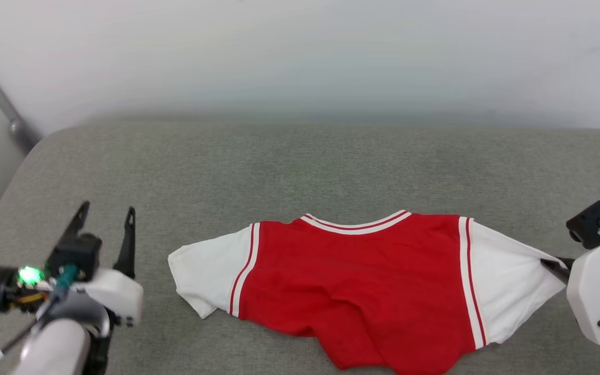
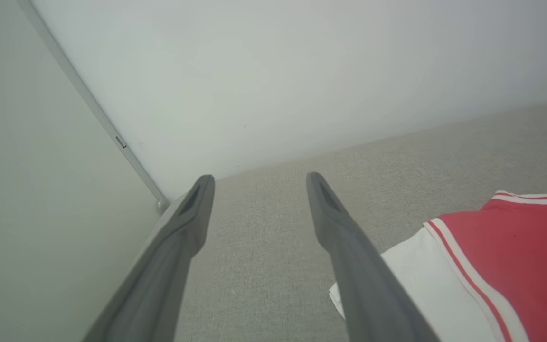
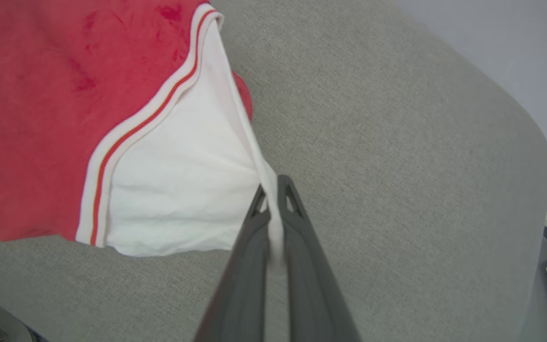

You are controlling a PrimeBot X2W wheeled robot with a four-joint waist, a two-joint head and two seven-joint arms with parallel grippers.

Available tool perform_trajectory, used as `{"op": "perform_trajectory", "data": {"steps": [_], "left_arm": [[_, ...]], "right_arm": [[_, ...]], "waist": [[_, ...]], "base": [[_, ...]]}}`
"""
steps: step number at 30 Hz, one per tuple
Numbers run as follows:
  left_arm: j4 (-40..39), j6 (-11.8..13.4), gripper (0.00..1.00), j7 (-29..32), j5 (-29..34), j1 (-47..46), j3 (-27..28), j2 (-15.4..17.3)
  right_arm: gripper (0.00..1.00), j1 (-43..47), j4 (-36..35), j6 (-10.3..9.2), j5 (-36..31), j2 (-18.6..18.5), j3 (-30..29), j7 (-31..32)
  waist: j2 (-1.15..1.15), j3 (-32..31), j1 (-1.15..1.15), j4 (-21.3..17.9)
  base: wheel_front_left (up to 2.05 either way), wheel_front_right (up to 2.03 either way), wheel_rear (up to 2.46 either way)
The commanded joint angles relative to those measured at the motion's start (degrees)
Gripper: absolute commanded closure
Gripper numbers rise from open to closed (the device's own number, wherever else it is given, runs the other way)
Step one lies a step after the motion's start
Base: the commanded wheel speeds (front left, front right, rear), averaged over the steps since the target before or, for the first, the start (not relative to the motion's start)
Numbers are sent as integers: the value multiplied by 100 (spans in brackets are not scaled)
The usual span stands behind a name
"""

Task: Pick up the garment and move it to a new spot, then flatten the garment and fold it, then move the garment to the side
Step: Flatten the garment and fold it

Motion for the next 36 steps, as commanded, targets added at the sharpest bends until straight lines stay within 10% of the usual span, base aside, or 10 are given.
{"op": "perform_trajectory", "data": {"steps": [1, 13, 26, 36], "left_arm": [[45, -110, 0, 132, -10, -209, -17, 93], [701, -1665, 0, 2897, -477, -2336, -964, 793], [299, -1702, 0, 5744, -2743, -3927, -3691, 1798], [684, -1703, 0, 5944, -3263, -4373, -4977, 1924]], "right_arm": [[100, 91, -42, -6, -62, -57, -75, -74], [100, 440, -414, -5, -529, 253, -761, -304], [100, 180, -731, -5, -815, 498, -964, -235], [100, -68, -804, -5, -935, 656, -1012, -282]], "waist": [[0, -23, 0, -82], [0, 342, 0, -303], [0, 1012, 0, -627], [0, 1533, 0, -826]], "base": [[0, 0, 0], [0, 0, 0], [0, 0, 0], [0, 0, 0]]}}
